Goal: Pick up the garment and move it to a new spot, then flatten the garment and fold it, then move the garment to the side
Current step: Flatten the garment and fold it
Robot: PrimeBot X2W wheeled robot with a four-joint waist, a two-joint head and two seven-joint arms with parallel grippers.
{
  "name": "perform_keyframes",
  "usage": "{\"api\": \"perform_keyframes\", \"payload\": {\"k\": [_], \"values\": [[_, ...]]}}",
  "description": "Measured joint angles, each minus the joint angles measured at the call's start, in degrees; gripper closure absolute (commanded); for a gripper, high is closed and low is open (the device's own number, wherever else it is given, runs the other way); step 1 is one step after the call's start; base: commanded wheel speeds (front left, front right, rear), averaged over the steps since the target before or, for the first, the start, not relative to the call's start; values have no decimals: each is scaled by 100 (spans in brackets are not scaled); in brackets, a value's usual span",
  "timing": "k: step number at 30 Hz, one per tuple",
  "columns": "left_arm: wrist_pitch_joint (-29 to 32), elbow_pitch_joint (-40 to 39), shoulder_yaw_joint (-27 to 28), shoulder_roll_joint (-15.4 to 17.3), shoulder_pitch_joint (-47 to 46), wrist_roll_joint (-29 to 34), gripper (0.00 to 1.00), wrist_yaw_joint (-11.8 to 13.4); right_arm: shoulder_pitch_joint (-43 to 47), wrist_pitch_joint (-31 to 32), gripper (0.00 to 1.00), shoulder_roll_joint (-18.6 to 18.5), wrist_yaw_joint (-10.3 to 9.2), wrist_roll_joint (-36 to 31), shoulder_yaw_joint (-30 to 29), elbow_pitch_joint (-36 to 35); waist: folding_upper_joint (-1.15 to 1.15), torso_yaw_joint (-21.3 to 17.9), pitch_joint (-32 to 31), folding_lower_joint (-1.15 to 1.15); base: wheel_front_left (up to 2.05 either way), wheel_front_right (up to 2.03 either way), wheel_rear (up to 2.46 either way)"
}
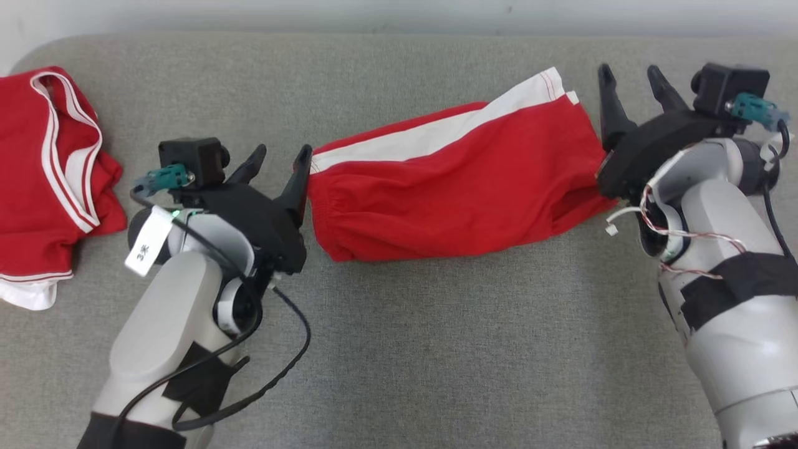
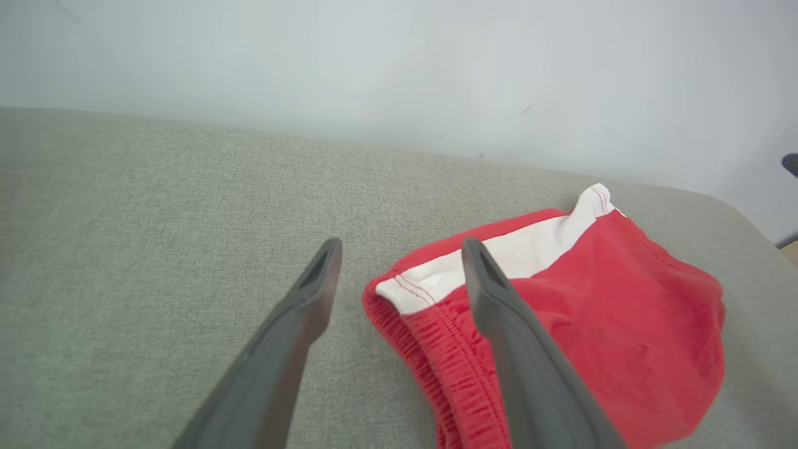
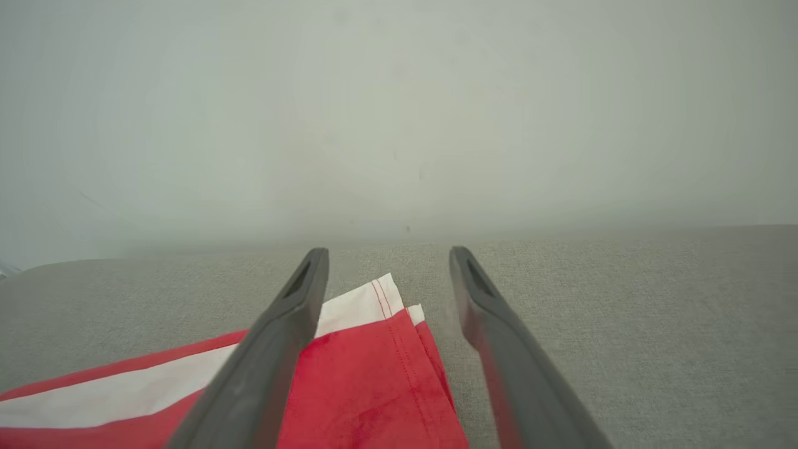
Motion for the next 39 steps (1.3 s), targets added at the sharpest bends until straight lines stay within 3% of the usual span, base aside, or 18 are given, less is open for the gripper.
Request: {"api": "perform_keyframes", "payload": {"k": [6, 12, 24, 39], "values": [[-193, -4, -268, 277, 582, 137, 0, -315, 523, 33, 0, -272, -7, -12, -20, 285, 0, 10, -240, 0, 0, 0, 0], [-285, 22, -412, 410, 1112, 186, 0, -436, 765, 98, 0, -229, -1, 8, -59, 364, -1, -33, -481, -2, 0, 0, 0], [-312, 99, -764, 203, 1050, 292, 0, -539, 842, 394, 0, -136, -59, 176, -166, 680, 0, -66, -321, -1, 0, 0, 0], [-327, 357, -972, 98, 705, 419, 0, -597, 444, 836, 0, -53, -111, 277, -221, 1098, 0, 203, -45, 0, 0, 0, 0]]}}
